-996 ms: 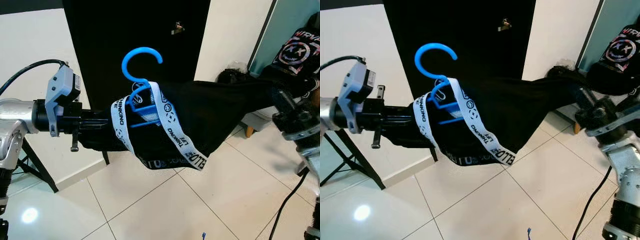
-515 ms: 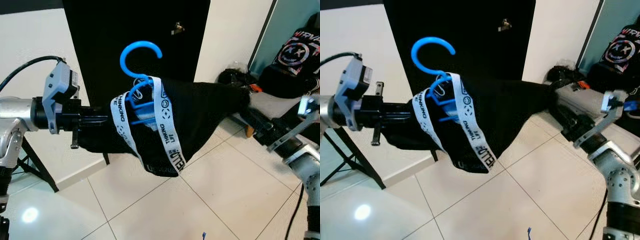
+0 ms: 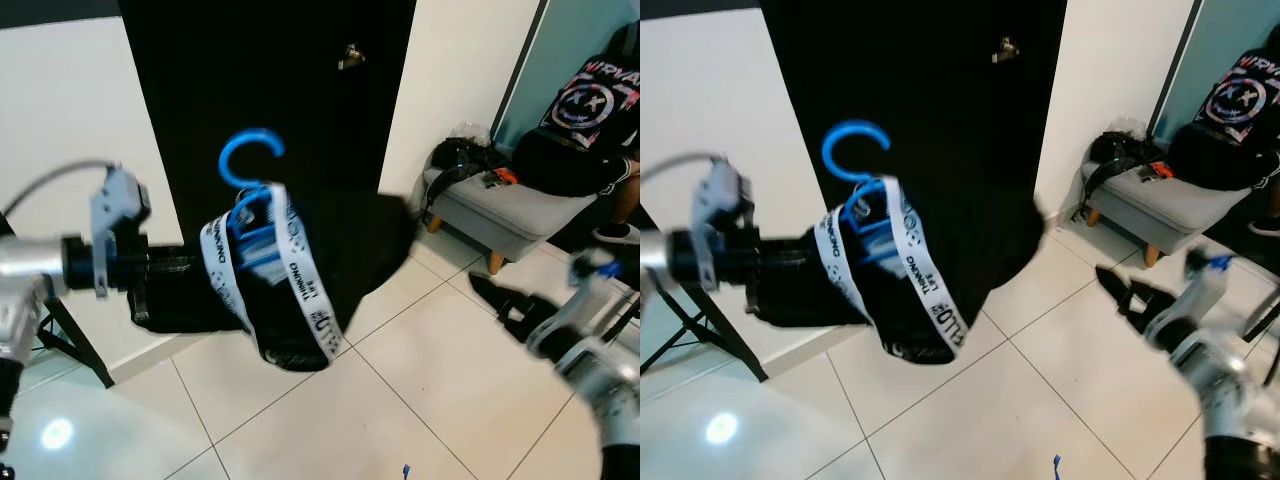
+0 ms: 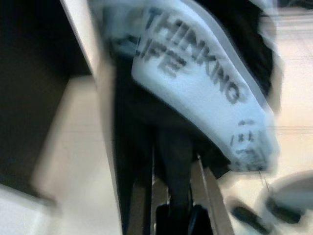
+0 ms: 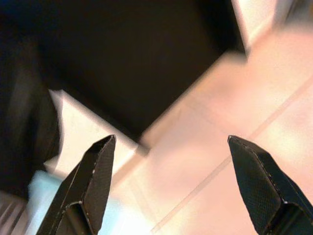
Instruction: Hang hanger
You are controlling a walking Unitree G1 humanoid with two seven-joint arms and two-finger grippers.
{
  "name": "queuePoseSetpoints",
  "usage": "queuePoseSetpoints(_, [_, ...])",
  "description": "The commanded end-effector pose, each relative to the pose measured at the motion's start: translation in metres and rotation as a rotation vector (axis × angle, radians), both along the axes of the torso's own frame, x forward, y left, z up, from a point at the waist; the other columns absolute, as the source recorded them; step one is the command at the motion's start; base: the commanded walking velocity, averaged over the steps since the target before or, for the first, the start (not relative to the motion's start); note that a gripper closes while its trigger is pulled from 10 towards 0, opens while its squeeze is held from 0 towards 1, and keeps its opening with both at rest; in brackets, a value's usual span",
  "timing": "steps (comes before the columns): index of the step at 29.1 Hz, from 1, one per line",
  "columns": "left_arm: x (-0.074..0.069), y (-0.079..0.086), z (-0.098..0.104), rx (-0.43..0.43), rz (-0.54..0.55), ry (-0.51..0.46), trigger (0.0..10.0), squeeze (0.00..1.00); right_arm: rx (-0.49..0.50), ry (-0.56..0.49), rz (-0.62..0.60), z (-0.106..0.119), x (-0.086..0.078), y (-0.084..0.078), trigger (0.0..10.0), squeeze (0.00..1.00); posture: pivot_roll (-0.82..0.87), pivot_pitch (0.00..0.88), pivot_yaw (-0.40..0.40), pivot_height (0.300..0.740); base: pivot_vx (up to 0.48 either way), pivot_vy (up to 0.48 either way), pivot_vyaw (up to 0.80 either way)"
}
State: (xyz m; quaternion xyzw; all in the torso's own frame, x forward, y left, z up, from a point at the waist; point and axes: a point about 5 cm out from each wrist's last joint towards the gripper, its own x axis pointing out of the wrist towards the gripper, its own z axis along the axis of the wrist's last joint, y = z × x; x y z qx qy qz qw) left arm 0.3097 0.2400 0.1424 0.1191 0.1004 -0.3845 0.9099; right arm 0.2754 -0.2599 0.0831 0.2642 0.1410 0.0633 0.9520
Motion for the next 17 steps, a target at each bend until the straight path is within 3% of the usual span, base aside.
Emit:
queuePoseSetpoints(1, [-0.005,-0.011,-0.04,-0.034,0.149,0.073,10.0,0.0,-0.036,0.058,-0.09,-0.018,-0.009,-0.002,10.0,0.0,0.01,0.031,-0.017,0.74,0.0,0.0,-0.78])
queuePoseSetpoints(2, [-0.005,-0.011,-0.04,-0.034,0.149,0.073,10.0,0.0,-0.036,0.058,-0.09,-0.018,-0.009,-0.002,10.0,0.0,0.01,0.031,-0.017,0.74,0.0,0.0,-0.78])
queuePoseSetpoints(4, [-0.013,-0.014,-0.062,-0.131,0.328,0.062,10.0,0.0,-0.113,0.109,-0.131,-0.034,-0.022,0.004,10.0,0.0,-0.01,0.042,-0.009,0.74,0.0,0.0,-0.78])
queuePoseSetpoints(7, [-0.021,-0.016,-0.077,-0.159,0.414,0.076,10.0,0.0,-0.159,0.14,-0.141,-0.044,-0.031,0.008,10.0,0.0,-0.02,0.046,-0.003,0.74,0.0,0.0,-0.78])
queuePoseSetpoints(9, [-0.04,-0.019,-0.103,-0.218,0.558,0.132,10.0,0.0,-0.271,0.194,-0.171,-0.061,-0.05,0.01,10.0,0.0,-0.03,0.05,-0.002,0.74,0.0,0.0,-0.78])
queuePoseSetpoints(13, [-0.046,-0.021,-0.112,-0.229,0.598,0.15,10.0,0.0,-0.321,0.207,-0.171,-0.065,-0.056,0.01,10.0,0.0,-0.03,0.049,-0.004,0.74,0.0,0.0,-0.78])
queuePoseSetpoints(15, [-0.057,-0.03,-0.125,-0.347,0.639,0.219,10.0,0.0,-0.438,0.223,-0.137,-0.071,-0.064,0.012,10.0,0.0,-0.05,0.047,-0.008,0.74,0.0,0.0,-0.78])
queuePoseSetpoints(17, [-0.058,-0.032,-0.127,-0.351,0.632,0.222,10.0,0.0,-0.469,0.231,-0.123,-0.075,-0.067,0.013,10.0,0.0,-0.04,0.047,-0.006,0.74,0.0,0.0,-0.78])
